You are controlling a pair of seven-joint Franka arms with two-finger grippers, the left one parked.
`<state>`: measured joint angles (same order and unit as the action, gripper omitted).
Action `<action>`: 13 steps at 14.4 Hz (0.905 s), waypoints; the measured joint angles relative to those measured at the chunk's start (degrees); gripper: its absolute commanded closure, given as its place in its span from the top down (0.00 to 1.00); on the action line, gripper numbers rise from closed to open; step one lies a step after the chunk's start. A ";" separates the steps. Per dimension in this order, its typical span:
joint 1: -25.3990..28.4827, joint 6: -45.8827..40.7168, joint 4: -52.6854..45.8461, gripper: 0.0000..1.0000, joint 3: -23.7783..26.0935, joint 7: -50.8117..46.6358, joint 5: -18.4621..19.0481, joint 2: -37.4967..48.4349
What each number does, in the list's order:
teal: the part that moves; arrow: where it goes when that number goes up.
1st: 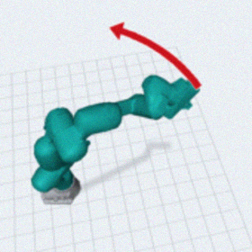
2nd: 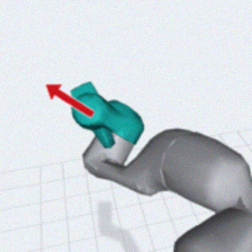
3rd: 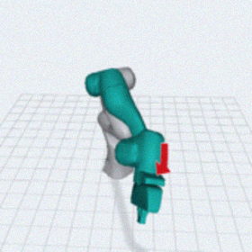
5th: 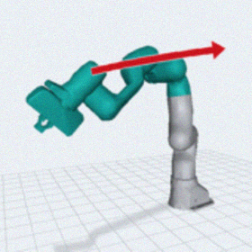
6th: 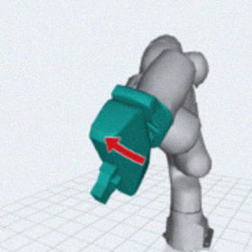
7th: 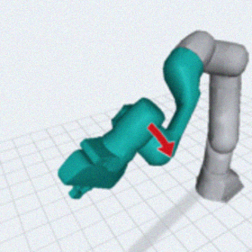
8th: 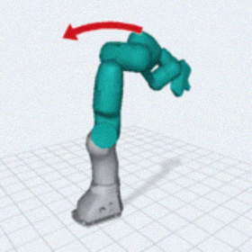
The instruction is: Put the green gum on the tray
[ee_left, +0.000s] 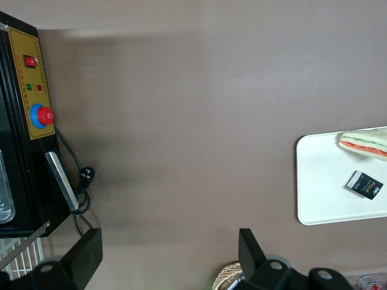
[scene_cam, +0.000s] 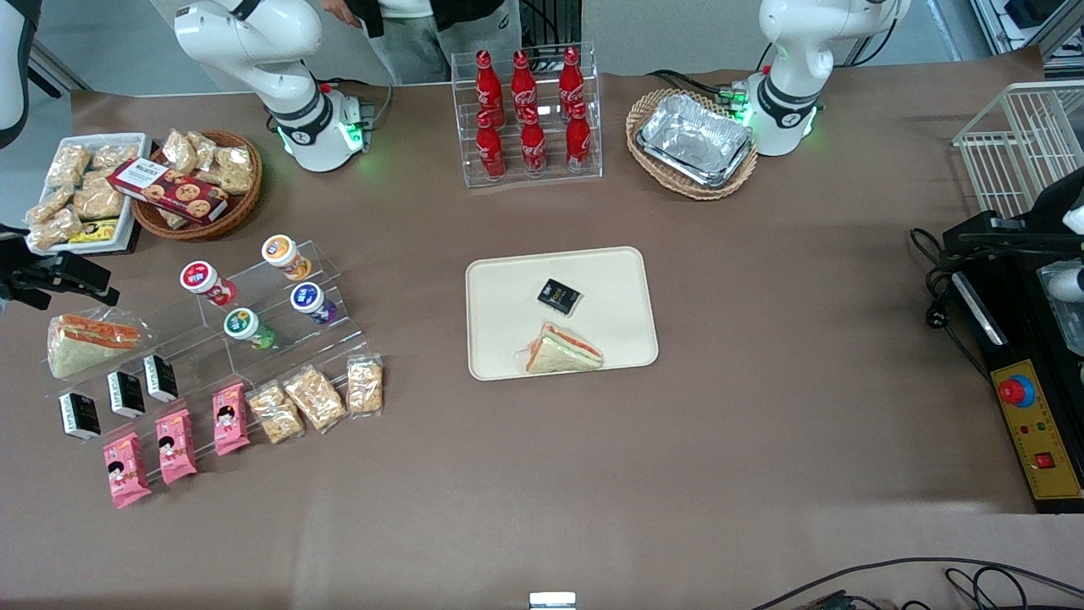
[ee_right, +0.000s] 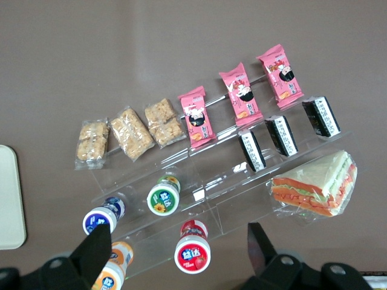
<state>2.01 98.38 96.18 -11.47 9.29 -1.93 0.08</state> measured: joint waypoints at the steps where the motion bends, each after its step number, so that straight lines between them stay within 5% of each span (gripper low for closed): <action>1: 0.00 0.19 0.00 1.00 -0.02 0.00 0.03 -0.02; 13: 0.33 1.91 0.74 1.00 0.18 0.05 0.04 -0.06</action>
<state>2.34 100.30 96.92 -11.29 9.34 -1.89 0.02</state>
